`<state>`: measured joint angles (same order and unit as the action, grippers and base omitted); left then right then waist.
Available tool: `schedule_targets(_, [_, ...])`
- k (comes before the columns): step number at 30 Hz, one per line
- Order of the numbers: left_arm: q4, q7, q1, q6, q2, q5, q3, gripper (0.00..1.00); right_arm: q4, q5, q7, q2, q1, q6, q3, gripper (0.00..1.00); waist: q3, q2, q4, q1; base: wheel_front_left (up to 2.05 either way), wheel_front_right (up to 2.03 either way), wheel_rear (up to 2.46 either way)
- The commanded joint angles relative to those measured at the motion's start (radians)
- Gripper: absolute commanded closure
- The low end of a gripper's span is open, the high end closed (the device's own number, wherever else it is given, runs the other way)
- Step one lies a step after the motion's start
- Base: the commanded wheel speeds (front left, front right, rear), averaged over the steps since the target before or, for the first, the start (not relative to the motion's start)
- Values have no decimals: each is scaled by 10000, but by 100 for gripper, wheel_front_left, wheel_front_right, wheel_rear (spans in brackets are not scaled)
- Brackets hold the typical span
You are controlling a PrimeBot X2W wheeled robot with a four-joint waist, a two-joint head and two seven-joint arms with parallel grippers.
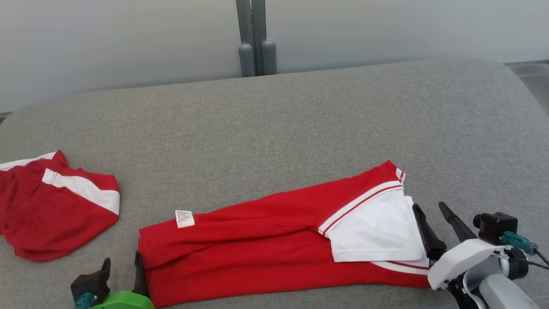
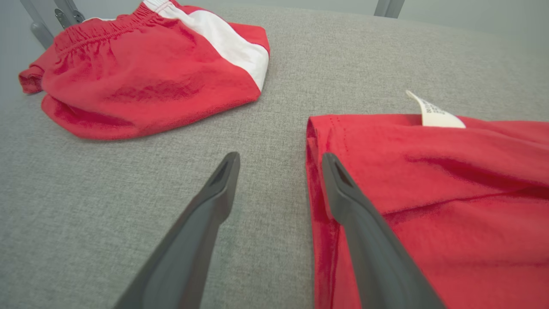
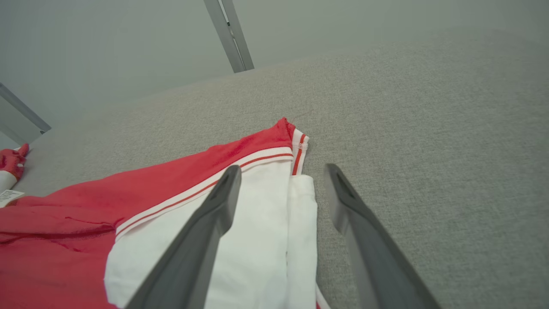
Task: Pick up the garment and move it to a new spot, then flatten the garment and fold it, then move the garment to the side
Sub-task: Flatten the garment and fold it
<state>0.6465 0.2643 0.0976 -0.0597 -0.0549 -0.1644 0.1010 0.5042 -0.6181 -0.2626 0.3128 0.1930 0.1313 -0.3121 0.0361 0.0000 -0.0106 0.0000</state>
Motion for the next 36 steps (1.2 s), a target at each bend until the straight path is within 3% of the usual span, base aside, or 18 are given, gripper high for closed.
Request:
schedule_targets(1, [-169,-7,-119,15,1,137,26,0,167,230,-30,-76,-125,-12,134,0,-125,0,112,0,0,0,0])
schedule_targets(12, [-904,-7,-153,-58,33,50,-303,0,965,1461,-29,-766,-114,-12,1206,0,-56,0,398,0,0,0,0])
schedule_targets(20, [-1205,-7,194,-122,26,-118,-711,0,1750,2130,-29,-1122,342,-12,1827,0,435,0,1013,0,0,0,0])
schedule_targets(36, [-1456,-7,276,-232,28,-2,-960,0,3947,2128,58,-1646,680,-13,2349,0,673,0,1642,0,0,0,0])
